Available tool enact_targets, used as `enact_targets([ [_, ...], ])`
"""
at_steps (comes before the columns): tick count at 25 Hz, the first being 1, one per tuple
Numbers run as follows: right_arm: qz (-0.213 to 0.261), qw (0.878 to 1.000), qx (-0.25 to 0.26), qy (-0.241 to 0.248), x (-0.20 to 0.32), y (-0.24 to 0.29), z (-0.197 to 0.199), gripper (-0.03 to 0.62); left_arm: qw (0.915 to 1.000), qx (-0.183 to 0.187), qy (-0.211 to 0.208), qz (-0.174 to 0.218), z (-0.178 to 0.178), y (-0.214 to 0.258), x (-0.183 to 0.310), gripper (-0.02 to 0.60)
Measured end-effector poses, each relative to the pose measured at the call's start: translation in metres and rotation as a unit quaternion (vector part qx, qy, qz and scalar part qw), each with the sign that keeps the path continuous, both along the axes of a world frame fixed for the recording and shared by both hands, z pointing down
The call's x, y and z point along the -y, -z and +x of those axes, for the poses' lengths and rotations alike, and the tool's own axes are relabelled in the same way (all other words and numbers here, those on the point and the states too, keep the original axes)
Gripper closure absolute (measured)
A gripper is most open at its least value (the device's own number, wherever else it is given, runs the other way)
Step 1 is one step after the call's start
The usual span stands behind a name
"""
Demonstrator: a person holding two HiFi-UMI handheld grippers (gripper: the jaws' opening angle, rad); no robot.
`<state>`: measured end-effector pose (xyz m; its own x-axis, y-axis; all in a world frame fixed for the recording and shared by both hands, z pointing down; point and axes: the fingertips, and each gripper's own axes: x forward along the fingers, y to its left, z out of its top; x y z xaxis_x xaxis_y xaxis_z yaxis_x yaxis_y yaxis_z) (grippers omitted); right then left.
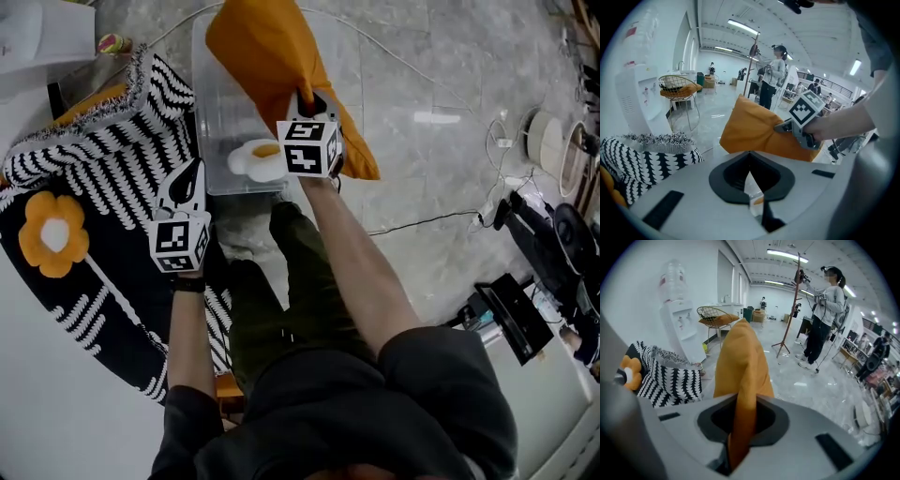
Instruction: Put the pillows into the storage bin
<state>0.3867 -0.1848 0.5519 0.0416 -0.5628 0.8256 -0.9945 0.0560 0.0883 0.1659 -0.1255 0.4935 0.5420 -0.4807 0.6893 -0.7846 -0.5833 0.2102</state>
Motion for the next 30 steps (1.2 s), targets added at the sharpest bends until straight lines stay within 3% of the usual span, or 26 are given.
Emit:
enact_targets([
  [10, -0.080, 0.996, -0.011, -0.029, -0.043, -0.100, 0.019, 0.505, 0.9996, 0.004, 0.008, -0.028, -0.010, -0.039, -0.014, 0.578],
  [13, -0.080, 0.996, -0.009, -0.038, -0.033, -0.107, 0.025, 0.470, 0.9990, 0.007, 0.017, -0.041, -0.017, -0.052, -0.027, 0.577],
  [20, -0.073, 0.996, -0.019, -0.046, -0.014, -0.097, 0.044, 0.468, 0.9984, 0.009, 0.041, -0.039, -0.027, -0.046, -0.028, 0.577],
  [25, -0.068, 0.997, -0.025, -0.009, -0.030, -0.075, 0.035, 0.469, 0.9975, 0.010, 0.068, -0.017, -0.041, -0.020, -0.020, 0.577],
  [30, -0.056, 0.995, -0.037, 0.079, -0.044, -0.053, 0.000, 0.468, 0.9944, 0.007, 0.105, -0.003, -0.068, 0.001, -0.028, 0.578],
])
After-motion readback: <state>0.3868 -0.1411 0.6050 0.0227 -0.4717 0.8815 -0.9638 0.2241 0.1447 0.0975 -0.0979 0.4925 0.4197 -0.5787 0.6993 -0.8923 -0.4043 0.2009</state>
